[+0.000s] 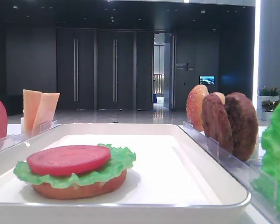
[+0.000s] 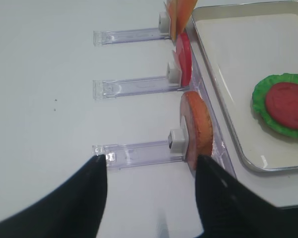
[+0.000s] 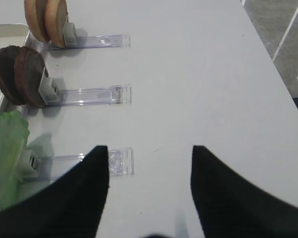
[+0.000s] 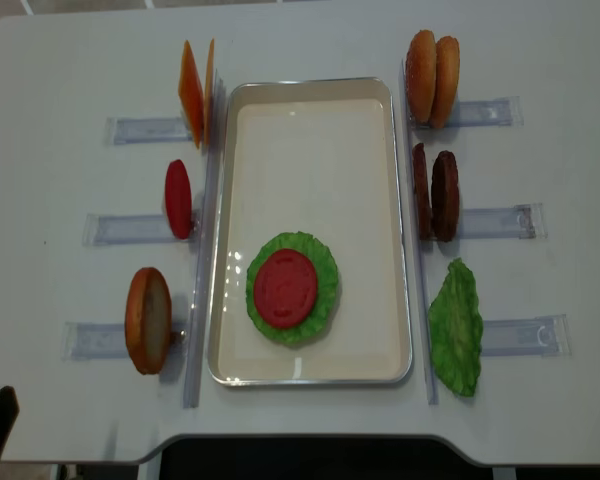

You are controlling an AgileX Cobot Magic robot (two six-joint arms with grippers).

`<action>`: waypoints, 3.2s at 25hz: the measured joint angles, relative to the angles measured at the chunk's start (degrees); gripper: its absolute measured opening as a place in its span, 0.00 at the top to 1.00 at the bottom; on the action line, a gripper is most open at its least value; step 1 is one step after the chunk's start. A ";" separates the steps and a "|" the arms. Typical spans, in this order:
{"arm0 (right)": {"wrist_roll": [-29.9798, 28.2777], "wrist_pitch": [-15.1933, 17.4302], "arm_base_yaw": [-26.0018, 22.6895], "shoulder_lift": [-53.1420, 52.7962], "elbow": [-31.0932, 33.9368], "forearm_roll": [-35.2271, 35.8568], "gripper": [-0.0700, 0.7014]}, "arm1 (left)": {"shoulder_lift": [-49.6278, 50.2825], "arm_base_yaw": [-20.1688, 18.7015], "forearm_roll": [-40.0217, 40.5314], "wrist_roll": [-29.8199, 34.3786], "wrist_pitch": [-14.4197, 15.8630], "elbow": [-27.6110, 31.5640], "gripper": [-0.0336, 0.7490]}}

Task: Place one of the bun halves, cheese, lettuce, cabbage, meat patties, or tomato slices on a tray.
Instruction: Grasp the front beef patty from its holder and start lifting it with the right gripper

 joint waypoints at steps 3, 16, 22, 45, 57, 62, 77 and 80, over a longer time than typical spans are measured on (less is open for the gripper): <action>0.00 -0.40 0.00 0.00 -0.06 0.00 0.44 | 0.00 0.00 0.00 0.00 0.00 0.00 0.41; 0.16 -2.49 0.00 18.31 -3.23 3.34 0.44 | 0.00 0.00 0.00 0.00 -0.05 0.00 0.44; 0.16 -3.84 0.00 33.07 -9.29 3.44 0.44 | 0.00 0.00 0.00 0.00 -0.05 0.00 0.47; -2.11 -3.86 0.00 70.10 -33.61 3.39 0.46 | 0.00 0.00 0.00 0.00 -0.05 0.00 0.61; -2.15 -1.90 0.00 75.27 -36.59 3.35 0.51 | 0.00 0.00 0.00 0.00 -0.05 0.00 0.69; -2.15 -0.36 0.00 77.57 -40.63 3.35 0.53 | 0.00 0.00 0.00 0.00 -0.05 0.00 0.73; 7.39 0.02 7.80 78.70 -42.20 2.97 0.53 | 0.00 0.00 0.00 0.00 -0.05 0.00 0.86; 10.31 -1.08 12.17 78.70 -42.20 2.97 0.53 | 0.00 0.00 0.00 0.00 -0.05 0.00 0.89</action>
